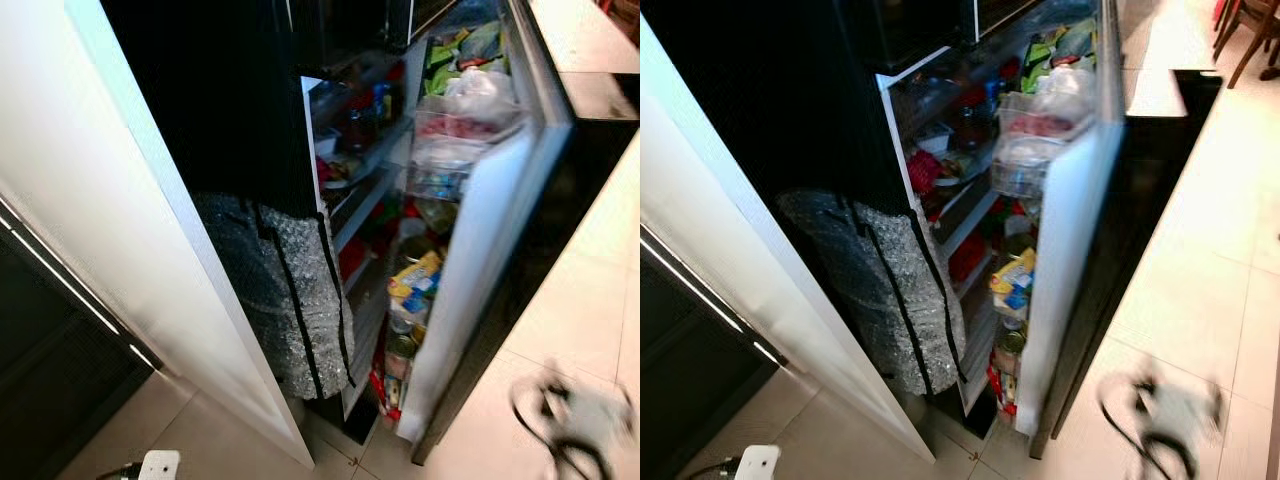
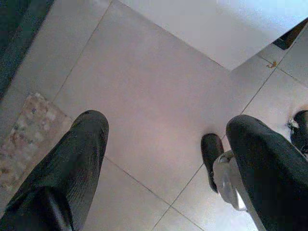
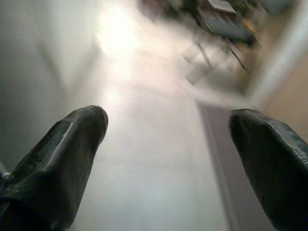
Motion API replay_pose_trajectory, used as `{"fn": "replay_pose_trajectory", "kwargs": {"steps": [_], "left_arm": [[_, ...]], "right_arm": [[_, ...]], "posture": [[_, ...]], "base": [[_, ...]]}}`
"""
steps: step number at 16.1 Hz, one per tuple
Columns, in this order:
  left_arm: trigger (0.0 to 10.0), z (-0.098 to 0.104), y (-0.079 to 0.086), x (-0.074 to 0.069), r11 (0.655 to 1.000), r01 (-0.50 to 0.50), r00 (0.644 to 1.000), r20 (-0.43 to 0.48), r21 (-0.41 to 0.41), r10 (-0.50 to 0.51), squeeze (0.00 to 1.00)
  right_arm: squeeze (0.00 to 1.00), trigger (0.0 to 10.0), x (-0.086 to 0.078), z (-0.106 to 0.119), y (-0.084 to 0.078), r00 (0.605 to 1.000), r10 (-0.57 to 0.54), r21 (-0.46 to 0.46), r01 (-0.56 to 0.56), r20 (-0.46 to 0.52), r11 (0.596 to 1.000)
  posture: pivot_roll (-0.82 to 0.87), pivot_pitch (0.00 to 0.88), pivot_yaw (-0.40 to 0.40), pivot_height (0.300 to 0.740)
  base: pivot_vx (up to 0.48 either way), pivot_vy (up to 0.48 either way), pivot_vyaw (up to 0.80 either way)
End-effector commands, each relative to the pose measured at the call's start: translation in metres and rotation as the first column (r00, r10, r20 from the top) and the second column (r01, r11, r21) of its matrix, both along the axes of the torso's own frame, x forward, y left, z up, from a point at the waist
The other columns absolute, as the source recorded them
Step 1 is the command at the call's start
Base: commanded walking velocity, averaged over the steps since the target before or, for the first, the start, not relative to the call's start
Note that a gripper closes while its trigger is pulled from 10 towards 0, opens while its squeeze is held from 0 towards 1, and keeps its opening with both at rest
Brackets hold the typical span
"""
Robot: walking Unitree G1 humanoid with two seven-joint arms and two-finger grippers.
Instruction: Restocking fridge
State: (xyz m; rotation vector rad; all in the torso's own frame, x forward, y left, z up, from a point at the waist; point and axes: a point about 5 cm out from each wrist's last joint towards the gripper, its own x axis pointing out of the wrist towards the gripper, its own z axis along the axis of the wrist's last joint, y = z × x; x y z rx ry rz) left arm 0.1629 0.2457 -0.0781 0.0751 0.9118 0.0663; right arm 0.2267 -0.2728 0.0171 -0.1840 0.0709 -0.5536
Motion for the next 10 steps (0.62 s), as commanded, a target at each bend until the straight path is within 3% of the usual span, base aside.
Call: {"fn": "replay_pose_trajectory", "kwargs": {"steps": [1,7,10], "left_arm": [[10.0,-0.002,0.006,-0.008,1.0,-0.014,0.999,-0.029,0.01,0.014,0.0],[10.0,-0.002,0.005,-0.007,1.0,-0.011,1.0,-0.028,0.009,0.011,0.0],[10.0,-0.002,0.006,-0.008,1.0,-0.012,0.999,-0.031,0.009,0.012,0.0]], "right_arm": [[0.0,10.0,0.003,0.004,0.002,0.999,0.048,0.003,-0.048,0.018,0.999],[0.0,10.0,0.036,0.036,0.021,0.96,0.26,-0.009,-0.261,0.106,0.965],[0.0,10.0,0.054,0.047,0.045,0.9,0.42,0.011,-0.424,0.118,0.906]], "posture": [[-0.03,0.05,0.094,0.74],[-0.03,0.047,0.088,0.74],[-0.03,0.044,0.087,0.74]], "base": [[0.0,0.0,0.0],[0.0,0.0,0.0],[0.0,0.0,0.0]]}}
